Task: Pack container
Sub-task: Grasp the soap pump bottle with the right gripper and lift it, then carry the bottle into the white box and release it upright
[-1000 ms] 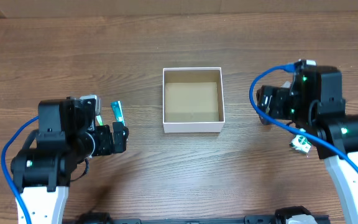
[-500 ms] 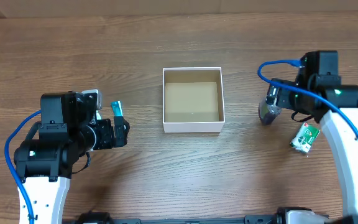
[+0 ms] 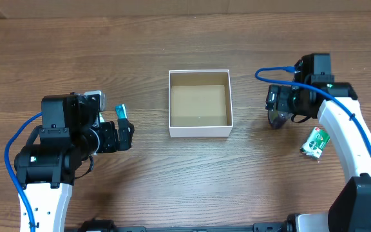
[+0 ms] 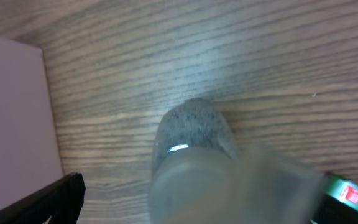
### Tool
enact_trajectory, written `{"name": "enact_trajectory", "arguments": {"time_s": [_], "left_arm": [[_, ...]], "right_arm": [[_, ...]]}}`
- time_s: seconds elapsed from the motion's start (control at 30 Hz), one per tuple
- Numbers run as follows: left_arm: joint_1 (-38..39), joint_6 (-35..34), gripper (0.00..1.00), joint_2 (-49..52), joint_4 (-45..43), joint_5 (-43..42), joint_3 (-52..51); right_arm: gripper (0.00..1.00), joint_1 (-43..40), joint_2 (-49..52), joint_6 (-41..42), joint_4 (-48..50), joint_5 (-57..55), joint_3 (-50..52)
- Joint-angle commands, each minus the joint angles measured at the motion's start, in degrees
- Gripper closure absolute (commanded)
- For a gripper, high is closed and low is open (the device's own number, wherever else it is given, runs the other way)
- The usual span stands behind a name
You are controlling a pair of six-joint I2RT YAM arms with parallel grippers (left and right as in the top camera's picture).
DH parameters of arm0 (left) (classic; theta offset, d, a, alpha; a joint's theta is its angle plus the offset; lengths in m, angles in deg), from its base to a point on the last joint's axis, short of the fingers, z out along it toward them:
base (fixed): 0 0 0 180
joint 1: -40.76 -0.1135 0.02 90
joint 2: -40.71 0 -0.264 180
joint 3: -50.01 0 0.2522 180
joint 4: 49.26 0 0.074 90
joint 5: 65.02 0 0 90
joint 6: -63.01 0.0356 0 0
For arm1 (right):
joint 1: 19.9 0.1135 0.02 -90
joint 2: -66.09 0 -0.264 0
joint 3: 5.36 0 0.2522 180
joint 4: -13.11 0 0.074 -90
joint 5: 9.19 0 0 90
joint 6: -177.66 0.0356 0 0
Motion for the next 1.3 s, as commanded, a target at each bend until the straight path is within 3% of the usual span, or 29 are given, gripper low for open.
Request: {"name": "enact_trajectory", "arguments": {"time_s": [0.0, 0.2, 0.57, 0.83, 0.97, 1.17, 1.2, 1.23, 1.27], "left_arm": [[0.1, 0.3, 0.0, 0.1, -0.2, -1.1, 1.5], [0.1, 0.3, 0.0, 0.1, -0.3, -1.1, 1.5], [0.1, 0.3, 0.0, 0.1, -0.2, -0.3, 1.5], [0.1, 0.3, 0.0, 0.1, -0.3, 0.3, 1.5], [0.1, 0.3, 0.0, 0.1, -0.3, 0.3, 1.5], [0.1, 0.3, 0.0, 0.1, -0.3, 0.3, 1.5], [0.1, 0.3, 0.0, 0.1, -0.3, 0.3, 1.5], [0.1, 0.3, 0.0, 0.1, -0.3, 0.4, 1.5], [0.1, 0.3, 0.0, 0.1, -0.3, 0.4, 1.5]], "right_arm": [[0.0, -0.1, -0.1, -0.2, 3.6, 0.9, 4.1], [0.06, -0.1, -0.1, -0.2, 6.9, 0.9, 5.8], [0.34, -0.1, -0.1, 0.0, 6.2, 0.7, 5.8], [0.41, -0.1, -0.1, 0.3, 5.4, -1.3, 5.8], [0.57, -0.1, -0.1, 0.3, 5.2, -1.3, 5.8], [0.71, -0.1, -0.2, 0.3, 5.0, -1.2, 5.7], [0.75, -0.1, -0.4, 0.5, 4.7, -1.2, 5.6], [0.93, -0.1, -1.2, 1.8, 3.1, -1.2, 4.1], [0.96, 0.0, -2.8, 1.8, 1.2, -1.2, 1.7]]}}
